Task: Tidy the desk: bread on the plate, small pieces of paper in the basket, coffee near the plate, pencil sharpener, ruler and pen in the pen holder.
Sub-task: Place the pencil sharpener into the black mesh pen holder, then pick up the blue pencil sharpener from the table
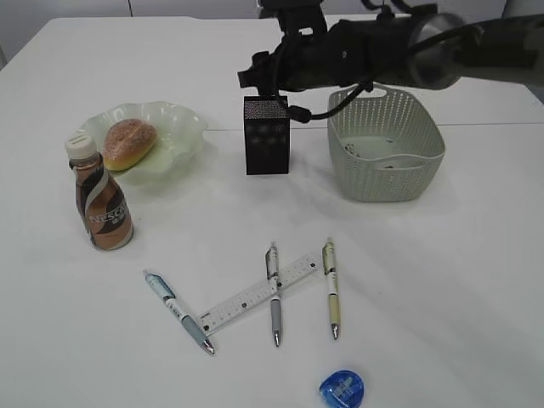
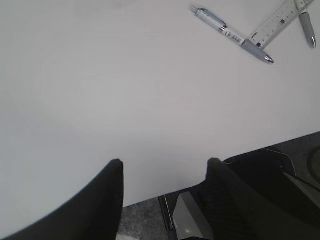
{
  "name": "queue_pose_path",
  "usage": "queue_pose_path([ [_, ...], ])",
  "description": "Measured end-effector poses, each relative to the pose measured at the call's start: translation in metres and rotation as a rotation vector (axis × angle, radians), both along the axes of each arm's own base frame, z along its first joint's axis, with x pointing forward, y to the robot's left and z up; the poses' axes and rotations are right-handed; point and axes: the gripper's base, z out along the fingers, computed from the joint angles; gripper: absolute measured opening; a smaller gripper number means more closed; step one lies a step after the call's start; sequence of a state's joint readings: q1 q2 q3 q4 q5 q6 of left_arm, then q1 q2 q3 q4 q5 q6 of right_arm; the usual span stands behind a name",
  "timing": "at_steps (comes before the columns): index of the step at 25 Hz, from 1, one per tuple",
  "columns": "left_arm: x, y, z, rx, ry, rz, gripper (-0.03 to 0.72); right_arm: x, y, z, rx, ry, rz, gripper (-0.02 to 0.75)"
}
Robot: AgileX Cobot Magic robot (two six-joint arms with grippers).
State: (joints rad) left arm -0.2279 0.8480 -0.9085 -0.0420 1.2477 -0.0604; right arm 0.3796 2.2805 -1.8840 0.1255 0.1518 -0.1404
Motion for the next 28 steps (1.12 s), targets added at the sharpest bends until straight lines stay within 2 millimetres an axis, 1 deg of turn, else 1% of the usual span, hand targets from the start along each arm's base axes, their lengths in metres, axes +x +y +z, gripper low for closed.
queue_pose_path([
  [3, 0.0, 0.0, 0.0, 0.0, 0.0, 0.0, 0.38, -0.008, -0.002, 0.024, 0.002, 0.008, 0.007, 0.461],
  [6, 0.0, 0.0, 0.0, 0.0, 0.0, 0.0, 0.38, -0.02, -0.005, 0.045, 0.001, 0.071, 0.018, 0.461],
  [12, 0.0, 0.001, 0.0, 0.01, -0.002, 0.001, 0.38, -0.054, -0.012, 0.083, -0.008, 0.262, 0.062, 0.461],
  [17, 0.001, 0.003, 0.0, 0.032, -0.007, 0.005, 0.38, -0.082, -0.019, 0.112, -0.028, 0.36, 0.1, 0.463],
  [20, 0.001, 0.003, 0.0, 0.033, -0.008, 0.005, 0.38, -0.097, -0.023, 0.122, -0.055, 0.433, 0.122, 0.463],
  [22, 0.001, 0.004, 0.0, 0.04, -0.009, 0.006, 0.38, -0.107, -0.025, 0.124, -0.084, 0.508, 0.14, 0.463],
  [26, 0.001, 0.004, 0.0, 0.04, -0.009, 0.006, 0.38, -0.12, -0.029, 0.121, -0.14, 0.648, 0.167, 0.463],
  [28, 0.001, 0.004, 0.0, 0.04, -0.009, 0.006, 0.38, -0.122, -0.03, 0.12, -0.148, 0.669, 0.17, 0.463],
])
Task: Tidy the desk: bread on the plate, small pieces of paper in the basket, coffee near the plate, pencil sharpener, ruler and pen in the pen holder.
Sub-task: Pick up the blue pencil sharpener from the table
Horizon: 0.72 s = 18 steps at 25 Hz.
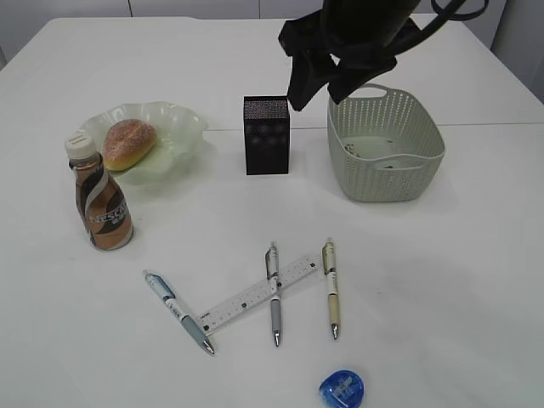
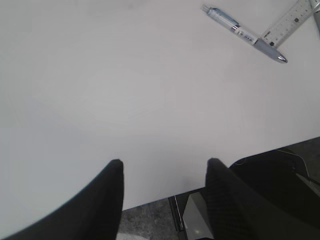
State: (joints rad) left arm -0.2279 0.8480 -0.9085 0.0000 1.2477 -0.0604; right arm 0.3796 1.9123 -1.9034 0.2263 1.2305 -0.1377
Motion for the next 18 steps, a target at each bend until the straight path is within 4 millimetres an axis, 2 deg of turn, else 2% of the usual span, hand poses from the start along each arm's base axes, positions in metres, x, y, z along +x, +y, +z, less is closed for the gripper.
queue_pose_path([
  [18, 0.0, 0.0, 0.0, 0.0, 0.0, 0.0, 0.38, -0.0007, -0.0008, -0.0005, 0.011, 0.033, -0.063, 0.463],
])
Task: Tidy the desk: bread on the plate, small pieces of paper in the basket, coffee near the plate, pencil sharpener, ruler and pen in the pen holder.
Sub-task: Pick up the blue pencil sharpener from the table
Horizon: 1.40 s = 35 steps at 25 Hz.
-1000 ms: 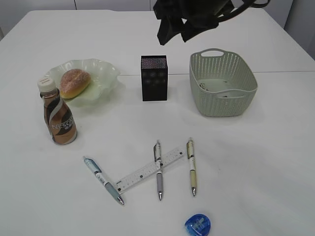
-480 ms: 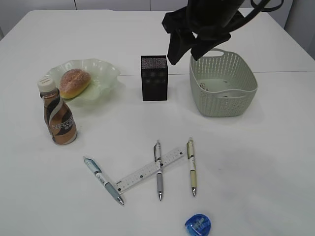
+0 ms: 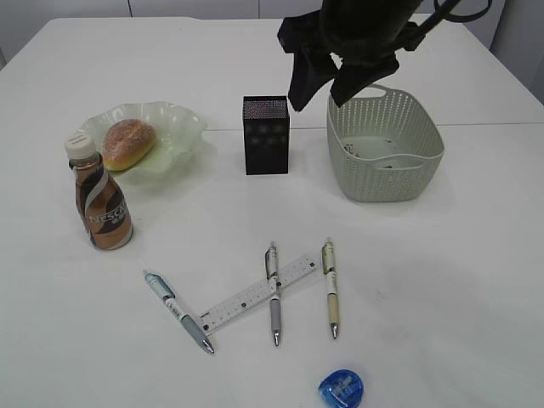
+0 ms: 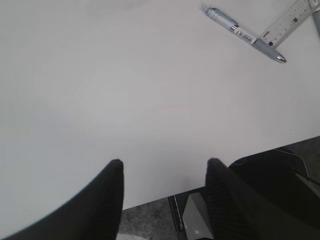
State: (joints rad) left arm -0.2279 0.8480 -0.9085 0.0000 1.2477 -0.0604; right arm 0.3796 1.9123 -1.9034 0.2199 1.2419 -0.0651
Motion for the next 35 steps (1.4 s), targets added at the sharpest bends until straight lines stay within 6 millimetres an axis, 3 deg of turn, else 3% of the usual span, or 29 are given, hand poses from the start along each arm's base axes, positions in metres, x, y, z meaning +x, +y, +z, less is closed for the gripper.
queue_pose_path([
  [7, 0.0, -0.001, 0.0, -0.006, 0.001, -0.001, 0.38, -0.017, -0.003, 0.028, 0.043, -0.046, -0.021, 0.463],
  [13, 0.0, -0.001, 0.0, -0.017, 0.004, -0.003, 0.38, -0.048, -0.015, 0.048, 0.08, -0.036, -0.1, 0.463],
  [18, 0.0, -0.002, 0.0, -0.019, 0.004, -0.003, 0.38, -0.079, -0.027, 0.05, 0.085, 0.0, -0.15, 0.463],
  [25, 0.0, -0.002, 0.0, -0.019, 0.004, -0.003, 0.38, -0.128, -0.048, 0.035, 0.068, 0.077, -0.219, 0.463],
  [35, 0.0, -0.002, 0.0, -0.019, 0.004, -0.003, 0.38, -0.166, -0.058, -0.021, 0.046, 0.32, -0.344, 0.463],
])
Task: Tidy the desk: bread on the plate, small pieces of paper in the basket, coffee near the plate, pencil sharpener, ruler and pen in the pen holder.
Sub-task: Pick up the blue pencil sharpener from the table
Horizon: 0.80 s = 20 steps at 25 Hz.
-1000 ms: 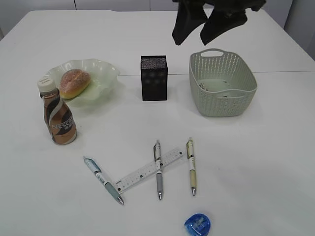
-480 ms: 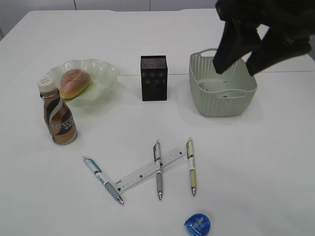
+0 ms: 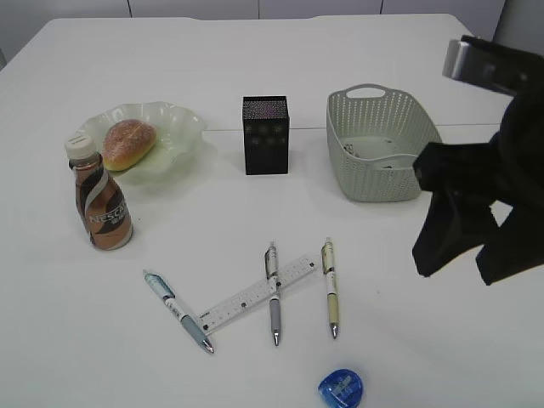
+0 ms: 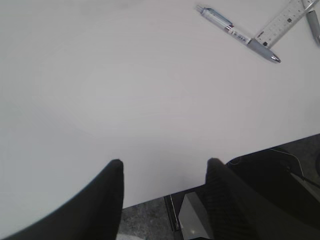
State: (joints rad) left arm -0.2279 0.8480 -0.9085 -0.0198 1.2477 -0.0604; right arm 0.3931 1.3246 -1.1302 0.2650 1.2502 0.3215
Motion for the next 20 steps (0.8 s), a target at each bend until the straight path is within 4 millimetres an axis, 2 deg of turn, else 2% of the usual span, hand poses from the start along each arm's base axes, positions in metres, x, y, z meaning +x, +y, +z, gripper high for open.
queue_pose_path([
  [8, -0.001, -0.004, 0.0, -0.043, 0.01, -0.005, 0.38, -0.014, 0.01, -0.022, -0.006, 0.067, -0.087, 0.463],
  [20, -0.001, -0.005, 0.0, -0.059, 0.014, -0.006, 0.379, 0.001, 0.02, -0.036, 0.014, 0.03, -0.151, 0.464],
])
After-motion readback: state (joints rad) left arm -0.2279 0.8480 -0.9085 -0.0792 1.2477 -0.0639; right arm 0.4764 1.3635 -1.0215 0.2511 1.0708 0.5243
